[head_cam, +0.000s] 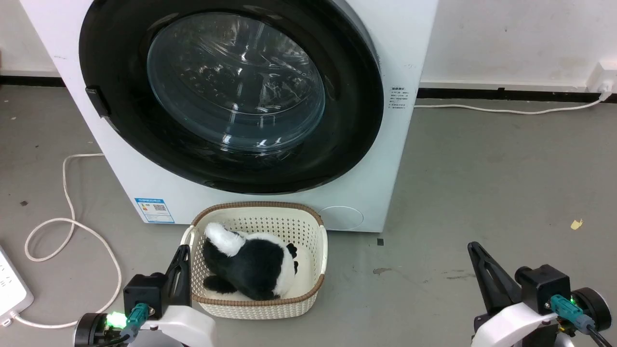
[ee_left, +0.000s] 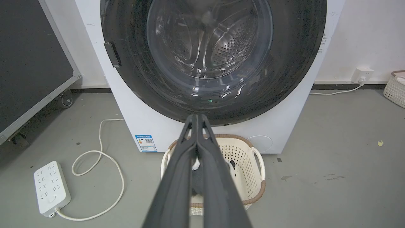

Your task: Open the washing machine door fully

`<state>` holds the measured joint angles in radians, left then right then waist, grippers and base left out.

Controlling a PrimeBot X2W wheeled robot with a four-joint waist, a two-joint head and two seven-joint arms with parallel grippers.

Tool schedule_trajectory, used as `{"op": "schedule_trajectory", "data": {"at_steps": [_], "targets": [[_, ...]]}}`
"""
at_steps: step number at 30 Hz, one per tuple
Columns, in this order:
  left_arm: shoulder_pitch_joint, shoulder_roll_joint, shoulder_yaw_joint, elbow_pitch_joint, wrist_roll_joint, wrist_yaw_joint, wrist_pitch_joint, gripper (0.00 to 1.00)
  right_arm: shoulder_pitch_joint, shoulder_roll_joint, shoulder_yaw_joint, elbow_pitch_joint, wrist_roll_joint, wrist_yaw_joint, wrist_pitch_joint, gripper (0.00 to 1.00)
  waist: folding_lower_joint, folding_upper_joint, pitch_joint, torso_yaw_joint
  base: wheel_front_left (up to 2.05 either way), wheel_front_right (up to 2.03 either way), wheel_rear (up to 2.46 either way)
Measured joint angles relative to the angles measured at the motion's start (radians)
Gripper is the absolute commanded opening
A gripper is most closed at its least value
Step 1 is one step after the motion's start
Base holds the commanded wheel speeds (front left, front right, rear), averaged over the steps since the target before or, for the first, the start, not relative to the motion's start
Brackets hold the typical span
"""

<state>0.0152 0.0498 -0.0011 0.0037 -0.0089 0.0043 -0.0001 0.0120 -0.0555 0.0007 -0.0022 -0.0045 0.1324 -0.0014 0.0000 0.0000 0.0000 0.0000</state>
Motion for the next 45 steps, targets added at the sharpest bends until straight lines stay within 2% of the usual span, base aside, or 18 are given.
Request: {"op": "schedule_trajectory", "data": {"at_steps": [10,11,31,45], "targets": [[0.000,0.000,0.000,0.000,0.000,0.000,0.000,0.00,0.000,0.000,0.000,0.000,0.000,0.000,0.000,0.00,0.0000,0.0000,0.000,0.000,0.00,0.00,0.00],[0.000,0.000,0.000,0.000,-0.001,0.000,0.000,1.00,0.000,0.000,0.000,0.000,0.000,0.000,0.000,1.00,0.0000,0.0000,0.000,0.000,0.00,0.00,0.00],[0.000,0.000,-0.027,0.000,-0.014,0.020,-0.029,1.00,0.000,-0.003,-0.005,-0.005,0.009,0.000,-0.029,1.00,0.0000,0.0000,0.035,0.005,0.00,0.00,0.00],[-0.041,0.000,-0.068,-0.021,-0.033,0.056,-0.058,1.00,-0.084,-0.082,-0.007,-0.013,0.058,0.000,-0.051,1.00,0.0001,0.0000,0.118,0.034,0.00,0.00,0.00]]}}
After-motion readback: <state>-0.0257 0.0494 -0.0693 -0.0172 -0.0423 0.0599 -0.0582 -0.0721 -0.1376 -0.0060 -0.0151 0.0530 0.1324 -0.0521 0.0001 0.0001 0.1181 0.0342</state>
